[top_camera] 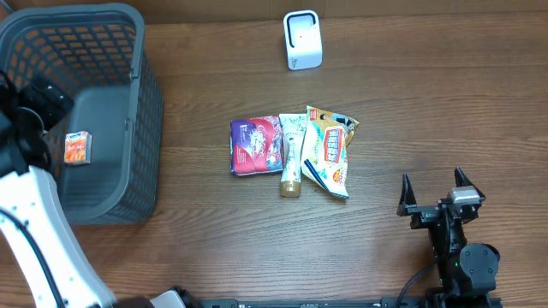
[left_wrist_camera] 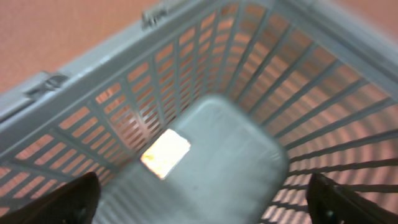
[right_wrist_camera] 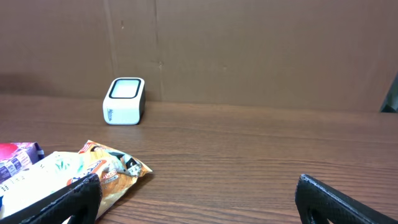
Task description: Scan the item barcode
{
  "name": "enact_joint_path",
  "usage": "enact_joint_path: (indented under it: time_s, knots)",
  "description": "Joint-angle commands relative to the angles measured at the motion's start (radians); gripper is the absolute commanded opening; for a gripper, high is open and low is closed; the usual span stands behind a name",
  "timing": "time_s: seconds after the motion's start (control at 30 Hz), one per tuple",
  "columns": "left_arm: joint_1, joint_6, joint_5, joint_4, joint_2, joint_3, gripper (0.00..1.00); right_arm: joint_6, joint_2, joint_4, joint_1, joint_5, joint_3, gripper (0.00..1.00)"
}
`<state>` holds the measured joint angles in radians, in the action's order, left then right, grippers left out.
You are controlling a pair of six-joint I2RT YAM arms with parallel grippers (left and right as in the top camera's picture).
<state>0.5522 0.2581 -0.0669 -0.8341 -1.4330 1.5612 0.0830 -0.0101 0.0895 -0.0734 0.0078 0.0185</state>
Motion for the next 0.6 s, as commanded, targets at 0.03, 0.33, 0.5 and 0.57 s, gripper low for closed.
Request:
enact_joint_path:
  time_s: [0.03, 0.33, 0.5, 0.57]
  knots:
    - [0.003, -0.133, -0.153, -0.032, -0.167, 0.011, 1.00, 0.003, 0.007, -0.007, 0.002, 0.006, -0.011, 1.00]
    - [-0.053, -0.283, -0.215, 0.015, -0.435, 0.011, 0.98, 0.003, 0.007, -0.006, 0.002, 0.006, -0.011, 1.00]
    - [-0.095, -0.307, -0.313, 0.029, -0.550, 0.011, 0.98, 0.003, 0.007, -0.006, 0.002, 0.006, -0.011, 1.00]
    - [-0.095, -0.307, -0.322, 0.032, -0.581, 0.011, 0.98, 0.003, 0.007, -0.007, 0.002, 0.006, -0.011, 1.00]
